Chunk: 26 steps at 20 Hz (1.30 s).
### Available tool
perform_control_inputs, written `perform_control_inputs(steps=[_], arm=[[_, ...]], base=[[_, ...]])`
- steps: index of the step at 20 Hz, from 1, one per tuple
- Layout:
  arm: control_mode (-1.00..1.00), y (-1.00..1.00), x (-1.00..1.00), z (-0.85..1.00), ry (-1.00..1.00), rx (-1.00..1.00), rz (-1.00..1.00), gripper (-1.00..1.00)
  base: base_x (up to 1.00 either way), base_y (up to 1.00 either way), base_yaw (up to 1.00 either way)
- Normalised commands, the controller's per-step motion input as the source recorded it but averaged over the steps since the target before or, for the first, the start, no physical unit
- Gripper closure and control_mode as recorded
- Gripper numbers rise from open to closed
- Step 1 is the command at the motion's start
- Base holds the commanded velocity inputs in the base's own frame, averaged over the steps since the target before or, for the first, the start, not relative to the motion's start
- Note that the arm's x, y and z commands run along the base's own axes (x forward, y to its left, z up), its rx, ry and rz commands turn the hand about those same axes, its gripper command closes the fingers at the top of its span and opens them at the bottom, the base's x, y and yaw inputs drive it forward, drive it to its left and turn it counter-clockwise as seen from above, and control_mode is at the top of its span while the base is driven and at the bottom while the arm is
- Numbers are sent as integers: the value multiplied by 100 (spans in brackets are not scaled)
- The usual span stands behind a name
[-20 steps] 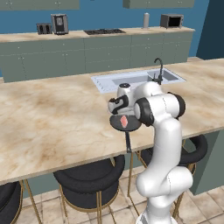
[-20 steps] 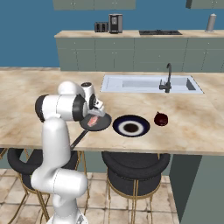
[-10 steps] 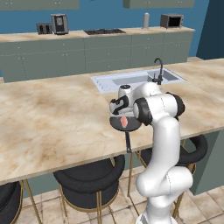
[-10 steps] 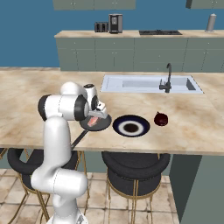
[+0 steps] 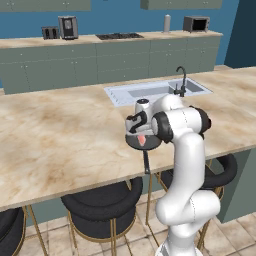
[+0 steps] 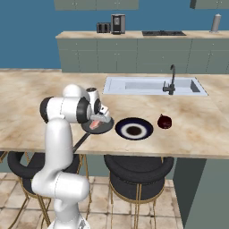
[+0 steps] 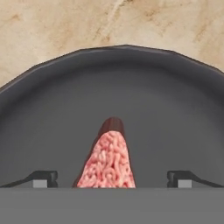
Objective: Pick up the pan with the steak in it and place it on the dining table. Then place the steak on the plate.
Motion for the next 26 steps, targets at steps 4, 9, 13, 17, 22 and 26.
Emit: perform_control_inputs(steps=[4,9,13,17,22,26], arm=[[-100,2,0,-27,0,-1,0,-100],[-100,0,0,-10,0,0,0,100],[-100,0,0,7,0,0,0,100],[-100,0,2,35,0,0,-2,100],[-100,-7,0,46,3,0,-3,100],[-100,-35,-5,34,8,0,-4,100]], base=[[0,0,0],[0,0,0],[0,0,0],[0,0,0],[0,0,0],[0,0,0]])
